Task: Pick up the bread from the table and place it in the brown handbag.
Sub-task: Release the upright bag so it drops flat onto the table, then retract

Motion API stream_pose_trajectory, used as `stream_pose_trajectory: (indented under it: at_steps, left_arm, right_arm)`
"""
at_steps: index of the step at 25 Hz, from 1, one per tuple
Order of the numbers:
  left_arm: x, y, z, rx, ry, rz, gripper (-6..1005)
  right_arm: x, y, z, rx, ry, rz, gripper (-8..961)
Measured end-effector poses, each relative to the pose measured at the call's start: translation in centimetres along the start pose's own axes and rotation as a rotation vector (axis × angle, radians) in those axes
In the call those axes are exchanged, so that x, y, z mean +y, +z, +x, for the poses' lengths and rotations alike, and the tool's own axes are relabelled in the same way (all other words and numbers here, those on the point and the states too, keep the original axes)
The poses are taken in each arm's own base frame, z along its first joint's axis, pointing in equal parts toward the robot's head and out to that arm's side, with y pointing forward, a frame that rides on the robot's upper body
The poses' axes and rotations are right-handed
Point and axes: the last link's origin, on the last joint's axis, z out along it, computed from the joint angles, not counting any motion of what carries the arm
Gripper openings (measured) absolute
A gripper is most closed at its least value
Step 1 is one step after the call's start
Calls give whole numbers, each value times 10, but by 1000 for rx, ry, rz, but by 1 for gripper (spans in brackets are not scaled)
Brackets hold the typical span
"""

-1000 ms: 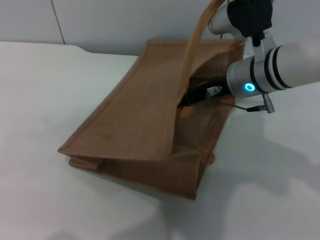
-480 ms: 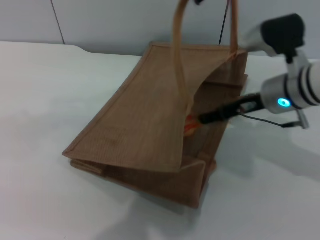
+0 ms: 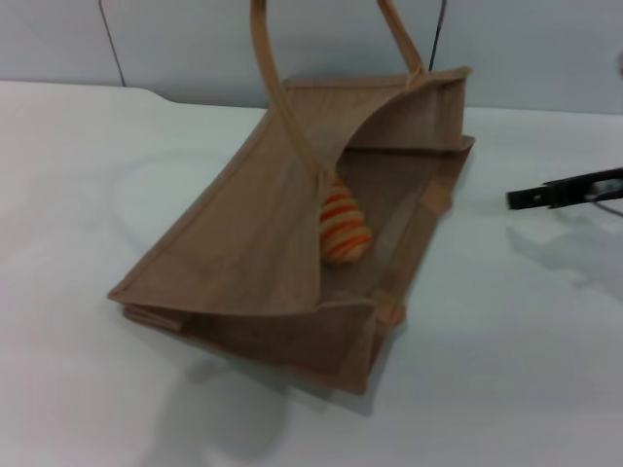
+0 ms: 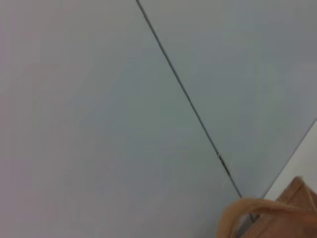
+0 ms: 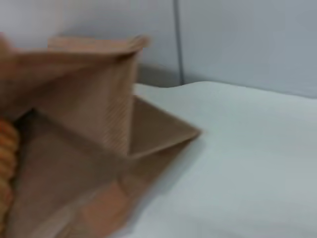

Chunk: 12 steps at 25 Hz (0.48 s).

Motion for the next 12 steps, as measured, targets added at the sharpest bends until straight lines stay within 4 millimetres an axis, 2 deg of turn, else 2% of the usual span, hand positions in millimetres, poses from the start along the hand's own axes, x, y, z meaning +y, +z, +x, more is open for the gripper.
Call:
stream_pose_trajectory:
  at_steps: [6,10,12]
  left_arm:
    - [9,1,4,94,-17,-72,225]
    - [9,5,4,177,-110,-126,259]
    - [7,7,-2,205,-162,-131,338]
  right_arm:
    - [-3,-1,-3,-8,2,11,853]
    - [-1,0,-6,-10,-9,10,852]
    - [-1,0,-9,-18,-13,14,851]
